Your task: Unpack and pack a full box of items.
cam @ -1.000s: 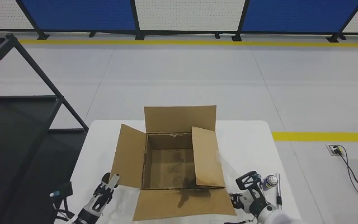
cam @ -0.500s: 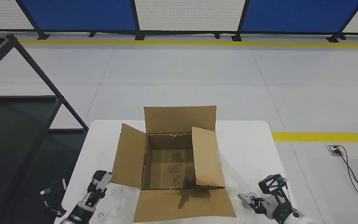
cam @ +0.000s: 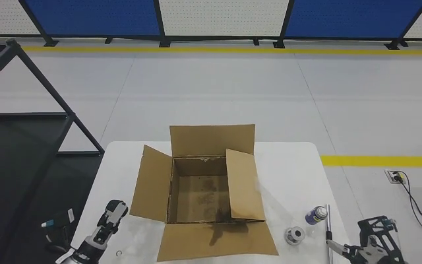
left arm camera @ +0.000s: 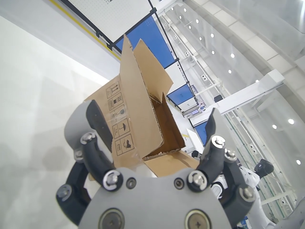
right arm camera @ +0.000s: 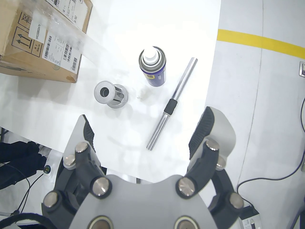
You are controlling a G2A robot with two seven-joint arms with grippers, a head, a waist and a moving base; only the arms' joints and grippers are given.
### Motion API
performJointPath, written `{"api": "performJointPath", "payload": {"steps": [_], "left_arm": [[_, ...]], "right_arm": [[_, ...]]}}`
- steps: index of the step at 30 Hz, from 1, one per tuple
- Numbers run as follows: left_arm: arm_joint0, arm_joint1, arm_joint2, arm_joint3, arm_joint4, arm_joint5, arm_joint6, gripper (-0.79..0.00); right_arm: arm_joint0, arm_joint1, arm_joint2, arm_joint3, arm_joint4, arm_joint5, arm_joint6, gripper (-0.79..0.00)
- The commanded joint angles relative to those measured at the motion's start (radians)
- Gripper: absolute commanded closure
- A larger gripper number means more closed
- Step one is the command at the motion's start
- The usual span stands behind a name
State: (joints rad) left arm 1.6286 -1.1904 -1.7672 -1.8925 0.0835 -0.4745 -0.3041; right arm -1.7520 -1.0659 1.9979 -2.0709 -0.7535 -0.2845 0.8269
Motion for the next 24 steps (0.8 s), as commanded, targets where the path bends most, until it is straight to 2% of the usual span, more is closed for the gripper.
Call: {"api": "performJointPath", "payload": {"steps": [1,6,8,14,18,24], "left_arm": [[0.0,0.0,0.0,0.0,0.0,0.0,0.001,-0.785],[0.0,0.0,0.0,0.0,0.0,0.0,0.001,-0.785],[0.0,0.0,0.0,0.0,0.0,0.0,0.001,-0.785],[0.0,0.0,0.0,0.0,0.0,0.0,0.001,-0.785],[0.0,0.0,0.0,0.0,0.0,0.0,0.001,-0.785],[0.0,0.0,0.0,0.0,0.0,0.0,0.001,-0.785]], "right_arm": [[0.0,0.0,0.0,0.0,0.001,-0.001,-0.001,-0.785],[0.001,0.0,-0.003,0.001,0.0,0.0,-0.008,-0.785],[0.009,0.002,-0.021,0.004,-0.047,0.015,0.003,-0.785],[0.131,0.008,-0.147,0.069,-0.216,0.164,0.115,-0.785],[0.246,0.014,-0.241,0.17,-0.255,0.144,0.22,-0.785],[0.258,0.014,-0.244,0.176,-0.263,0.151,0.224,-0.785]]}}
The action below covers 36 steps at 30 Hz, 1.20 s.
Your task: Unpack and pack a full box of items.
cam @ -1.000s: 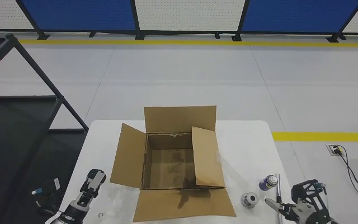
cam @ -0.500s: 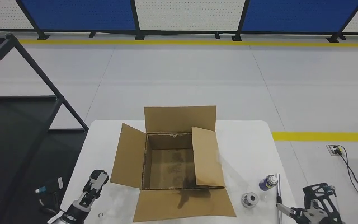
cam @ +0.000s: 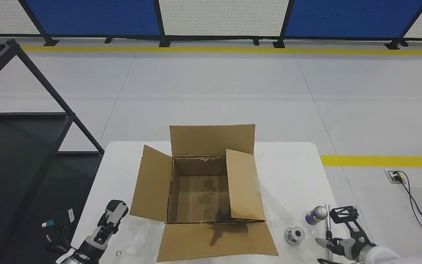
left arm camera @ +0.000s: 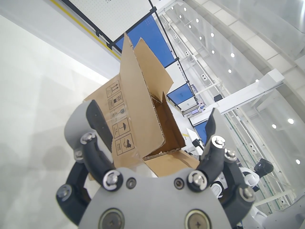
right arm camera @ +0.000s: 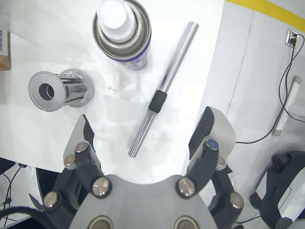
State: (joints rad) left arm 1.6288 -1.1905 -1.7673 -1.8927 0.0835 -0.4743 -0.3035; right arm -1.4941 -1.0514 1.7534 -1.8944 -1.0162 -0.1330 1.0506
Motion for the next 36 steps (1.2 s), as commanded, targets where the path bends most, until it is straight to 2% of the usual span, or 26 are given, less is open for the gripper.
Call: {"api": "performJointPath", "payload": {"steps": [1,6,9,14,15,16,18,20,23,25,27,36], "left_arm": [[0.0,0.0,0.0,0.0,0.0,0.0,0.0,-0.785],[0.0,0.0,0.0,0.0,0.0,0.0,0.0,-0.785],[0.0,0.0,0.0,0.0,0.0,0.0,0.0,-0.785],[0.0,0.0,0.0,0.0,0.0,0.0,0.0,-0.785],[0.0,0.0,0.0,0.0,0.0,0.0,0.0,-0.785],[0.0,0.0,0.0,0.0,0.0,0.0,0.0,-0.785],[0.0,0.0,0.0,0.0,0.0,0.0,0.0,-0.785],[0.0,0.0,0.0,0.0,0.0,0.0,0.0,-0.785],[0.0,0.0,0.0,0.0,0.0,0.0,0.0,-0.785],[0.0,0.0,0.0,0.0,0.0,0.0,0.0,-0.785],[0.0,0.0,0.0,0.0,0.0,0.0,0.0,-0.785],[0.0,0.0,0.0,0.0,0.0,0.0,0.0,-0.785]], "right_arm": [[0.0,0.0,0.0,0.0,0.0,0.0,0.0,-0.785],[0.0,-0.001,-0.016,0.009,-0.012,0.003,-0.017,-0.785],[0.057,-0.005,-0.042,0.068,0.013,0.077,-0.004,-0.785],[0.149,-0.003,-0.059,0.161,0.042,0.094,0.05,-0.785],[0.161,-0.002,-0.06,0.174,0.045,0.094,0.055,-0.653],[0.169,-0.001,-0.06,0.184,0.046,0.089,0.059,-0.594],[0.177,0.0,-0.059,0.2,0.047,0.091,0.064,-0.576],[0.181,0.002,-0.058,0.211,0.047,0.092,0.07,-0.468],[0.186,0.004,-0.058,0.225,0.053,0.088,0.08,-0.422],[0.19,0.004,-0.068,0.233,0.047,0.088,0.085,-0.413],[0.196,0.005,-0.083,0.241,0.032,0.096,0.086,-0.453],[0.243,0.004,-0.13,0.299,0.013,0.114,0.087,-0.382]]}}
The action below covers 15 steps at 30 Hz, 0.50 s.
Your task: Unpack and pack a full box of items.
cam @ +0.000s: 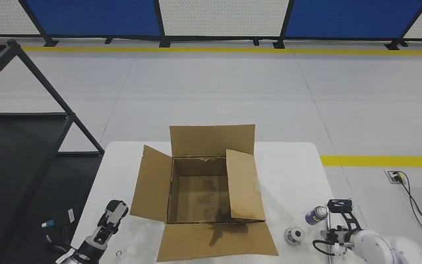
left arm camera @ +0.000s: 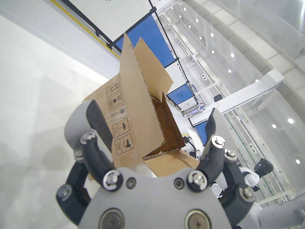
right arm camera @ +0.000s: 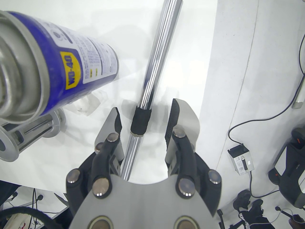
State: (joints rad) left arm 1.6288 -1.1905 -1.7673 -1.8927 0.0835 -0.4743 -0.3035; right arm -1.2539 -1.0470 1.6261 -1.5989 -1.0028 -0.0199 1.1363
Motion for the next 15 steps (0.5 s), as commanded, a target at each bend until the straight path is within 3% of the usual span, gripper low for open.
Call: {"api": "performJointPath", "payload": {"steps": [1,9,11,13,15], "left_arm": [[0.0,0.0,0.0,0.0,0.0,0.0,0.0,-0.785],[0.0,0.0,0.0,0.0,0.0,0.0,0.0,-0.785],[0.0,0.0,0.0,0.0,0.0,0.0,0.0,-0.785],[0.0,0.0,0.0,0.0,0.0,0.0,0.0,-0.785],[0.0,0.0,0.0,0.0,0.0,0.0,0.0,-0.785]], "right_arm": [[0.007,0.0,-0.006,0.007,-0.003,0.001,0.002,-0.372],[0.014,0.002,-0.024,0.023,-0.014,0.003,0.007,-0.262],[0.016,0.003,-0.026,0.026,-0.013,0.005,0.008,-0.2],[0.016,0.004,-0.025,0.028,-0.012,0.004,0.007,-0.022],[0.013,0.005,-0.018,0.022,-0.007,0.002,0.005,0.0]]}}
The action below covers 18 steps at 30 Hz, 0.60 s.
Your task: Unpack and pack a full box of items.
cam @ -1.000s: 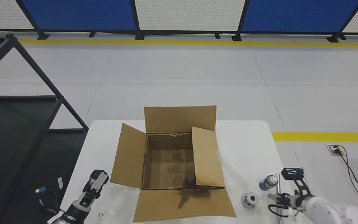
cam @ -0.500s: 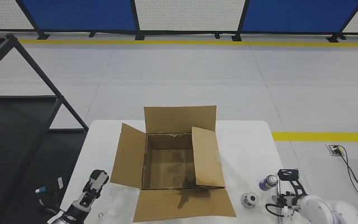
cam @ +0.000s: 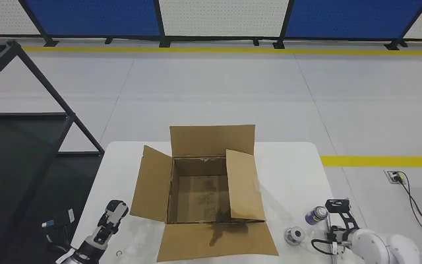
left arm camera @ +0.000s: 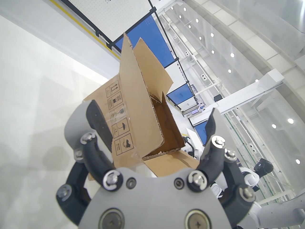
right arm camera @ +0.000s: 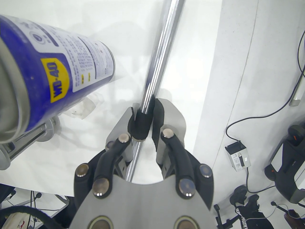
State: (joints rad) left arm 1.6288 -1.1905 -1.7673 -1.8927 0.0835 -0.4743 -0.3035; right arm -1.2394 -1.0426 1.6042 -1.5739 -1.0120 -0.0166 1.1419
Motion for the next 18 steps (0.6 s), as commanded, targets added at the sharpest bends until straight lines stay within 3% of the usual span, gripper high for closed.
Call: {"api": "performJointPath", "payload": {"steps": [1,7,18], "left_arm": [[0.0,0.0,0.0,0.0,0.0,0.0,0.0,-0.785],[0.0,0.0,0.0,0.0,0.0,0.0,0.0,-0.785],[0.0,0.0,0.0,0.0,0.0,0.0,0.0,-0.785]], "right_arm": [[-0.005,0.001,0.009,-0.007,0.006,-0.001,-0.004,0.0],[-0.057,0.009,0.075,-0.088,0.042,-0.006,-0.028,0.0],[-0.254,0.015,0.271,-0.464,0.164,-0.003,-0.084,0.0]]}}
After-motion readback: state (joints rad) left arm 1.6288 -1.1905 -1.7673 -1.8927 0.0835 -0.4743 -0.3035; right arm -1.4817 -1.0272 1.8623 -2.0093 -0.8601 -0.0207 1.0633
